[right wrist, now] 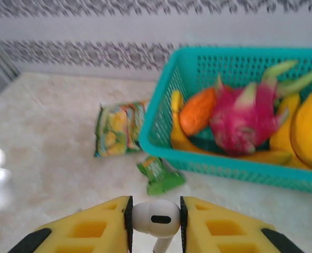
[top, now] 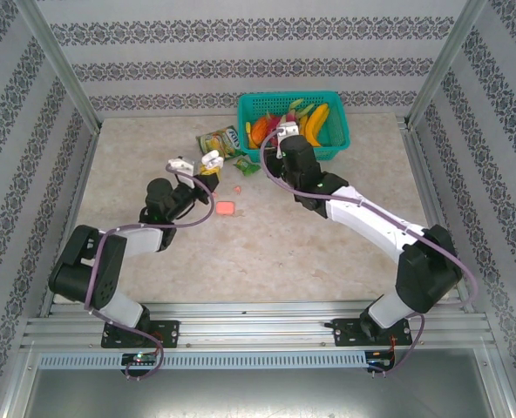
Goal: Insert the wireless bluetooth earbuds into the charging case
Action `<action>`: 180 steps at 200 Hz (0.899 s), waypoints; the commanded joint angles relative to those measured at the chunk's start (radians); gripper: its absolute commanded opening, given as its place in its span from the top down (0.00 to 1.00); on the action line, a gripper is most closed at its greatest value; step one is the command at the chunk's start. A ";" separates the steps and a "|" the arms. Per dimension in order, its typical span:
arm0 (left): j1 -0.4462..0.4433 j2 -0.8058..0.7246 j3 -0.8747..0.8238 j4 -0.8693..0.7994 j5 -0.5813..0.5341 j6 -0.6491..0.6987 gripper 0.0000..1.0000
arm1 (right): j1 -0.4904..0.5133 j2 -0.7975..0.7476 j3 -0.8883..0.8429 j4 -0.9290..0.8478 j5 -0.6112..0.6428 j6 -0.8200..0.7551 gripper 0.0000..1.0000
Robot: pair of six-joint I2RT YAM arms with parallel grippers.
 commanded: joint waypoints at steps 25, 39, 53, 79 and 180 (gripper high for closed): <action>-0.080 0.105 0.154 0.095 0.058 -0.010 1.00 | -0.014 -0.069 -0.022 0.185 -0.117 -0.124 0.69; -0.096 0.130 0.202 0.079 0.070 -0.014 1.00 | -0.015 -0.080 -0.036 0.225 -0.147 -0.151 0.69; -0.113 0.146 0.250 0.051 0.080 -0.011 1.00 | -0.020 -0.094 -0.055 0.265 -0.181 -0.174 0.69; -0.141 0.161 0.317 0.003 0.101 0.001 1.00 | -0.037 -0.122 -0.094 0.331 -0.230 -0.192 0.69; -0.197 0.174 0.426 -0.114 0.147 0.027 1.00 | -0.105 -0.178 -0.119 0.390 -0.360 -0.085 0.69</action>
